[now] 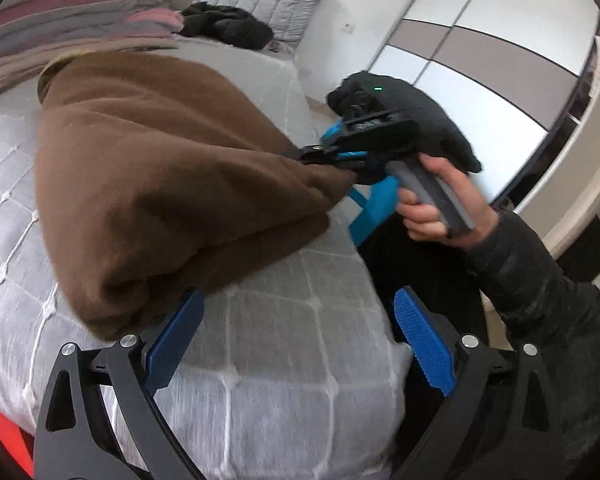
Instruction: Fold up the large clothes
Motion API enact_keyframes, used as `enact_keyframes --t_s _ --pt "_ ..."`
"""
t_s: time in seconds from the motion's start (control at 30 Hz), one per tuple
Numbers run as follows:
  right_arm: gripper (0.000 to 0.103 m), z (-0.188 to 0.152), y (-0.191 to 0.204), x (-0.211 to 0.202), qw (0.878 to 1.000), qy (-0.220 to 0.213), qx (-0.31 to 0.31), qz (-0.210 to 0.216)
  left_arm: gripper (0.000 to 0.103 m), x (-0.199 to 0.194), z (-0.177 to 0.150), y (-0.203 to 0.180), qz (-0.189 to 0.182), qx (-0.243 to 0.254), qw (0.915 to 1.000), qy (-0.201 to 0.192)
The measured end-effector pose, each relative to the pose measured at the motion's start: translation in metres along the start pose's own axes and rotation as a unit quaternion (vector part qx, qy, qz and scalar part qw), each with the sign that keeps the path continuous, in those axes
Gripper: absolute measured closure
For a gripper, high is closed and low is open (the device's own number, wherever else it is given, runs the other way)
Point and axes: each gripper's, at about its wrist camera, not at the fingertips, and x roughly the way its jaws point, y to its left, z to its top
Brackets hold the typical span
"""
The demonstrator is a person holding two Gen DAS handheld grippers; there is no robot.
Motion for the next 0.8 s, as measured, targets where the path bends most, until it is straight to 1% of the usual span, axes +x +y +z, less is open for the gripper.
enact_keyframes --t_s 0.07,0.1,0.13,0.17,0.2,0.23,0.27,0.3,0.37,0.4,0.43,0.47,0.5,0.53,0.57,0.63,0.67,0.7,0.73,0.77,0.8 --pt "0.101 -0.001 -0.002 -0.001 1.000 -0.001 0.002 0.004 0.011 0.006 0.004 0.007 0.020 -0.014 0.9997 -0.006" --pt "0.101 -0.001 -0.004 -0.002 1.000 -0.001 0.003 0.005 0.012 0.009 0.006 0.013 0.036 -0.018 0.9992 -0.006" --pt "0.103 -0.001 -0.003 -0.002 1.000 -0.001 0.005 0.003 0.028 0.010 0.006 0.017 0.059 -0.016 0.9981 -0.004" --pt "0.103 0.000 -0.005 -0.003 1.000 -0.002 0.006 -0.001 0.041 0.009 0.004 0.025 0.092 -0.019 0.9956 0.001" --pt "0.103 0.000 -0.007 -0.005 1.000 -0.002 0.009 -0.001 0.070 0.003 0.001 0.035 0.111 -0.040 0.9930 0.002" --pt "0.103 0.000 -0.009 -0.005 1.000 -0.002 0.010 -0.001 0.083 -0.003 0.000 0.046 0.114 -0.065 0.9913 -0.001" --pt "0.103 0.000 -0.010 -0.005 1.000 -0.001 0.012 0.000 0.083 -0.012 -0.003 0.065 0.073 -0.113 0.9909 -0.009" --pt "0.103 0.001 -0.011 -0.005 1.000 0.000 0.012 -0.001 0.083 -0.016 -0.006 0.073 0.051 -0.138 0.9891 -0.013" --pt "0.103 0.000 -0.010 -0.006 1.000 -0.002 0.011 -0.006 0.083 -0.015 -0.006 0.058 0.084 -0.093 0.9921 -0.003" --pt "0.103 -0.001 -0.010 -0.007 1.000 -0.003 0.011 -0.005 0.076 -0.013 -0.007 0.045 0.106 -0.061 0.9925 0.007" --pt "0.103 -0.002 -0.010 -0.009 1.000 -0.004 0.010 -0.005 0.063 -0.012 -0.008 0.035 0.114 -0.039 0.9927 0.014" --pt "0.103 -0.003 -0.008 -0.010 1.000 -0.005 0.010 -0.007 0.056 -0.013 -0.008 0.029 0.115 -0.027 0.9929 0.015" --pt "0.103 -0.004 -0.007 -0.012 1.000 -0.007 0.009 -0.009 0.044 -0.016 -0.008 0.020 0.122 -0.011 0.9924 0.010" --pt "0.103 -0.007 -0.005 -0.016 1.000 -0.010 0.008 -0.011 0.038 -0.021 -0.008 0.010 0.135 0.005 0.9908 0.003" --pt "0.103 -0.009 0.000 -0.018 1.000 -0.014 0.006 -0.015 0.036 -0.025 -0.005 0.003 0.143 0.019 0.9895 -0.002" --pt "0.102 -0.015 0.007 -0.026 0.999 -0.026 -0.009 -0.027 0.029 -0.034 -0.002 -0.009 0.163 0.038 0.9858 -0.011" --pt "0.100 -0.019 0.017 -0.033 0.998 -0.040 -0.033 -0.043 0.027 -0.038 0.000 -0.013 0.174 0.046 0.9835 -0.015" --pt "0.099 -0.023 0.027 -0.038 0.995 -0.058 -0.056 -0.063 0.018 -0.043 0.004 -0.019 0.200 0.059 0.9777 -0.029" --pt "0.097 -0.032 0.043 -0.046 0.986 -0.093 -0.098 -0.098 0.014 -0.048 0.009 -0.024 0.230 0.070 0.9698 -0.043" --pt "0.092 -0.038 0.055 -0.051 0.979 -0.113 -0.126 -0.112 0.014 -0.050 0.012 -0.028 0.243 0.076 0.9658 -0.051" --pt "0.059 -0.047 0.071 -0.056 0.969 -0.141 -0.166 -0.114 0.013 -0.054 0.018 -0.031 0.251 0.079 0.9628 -0.062"
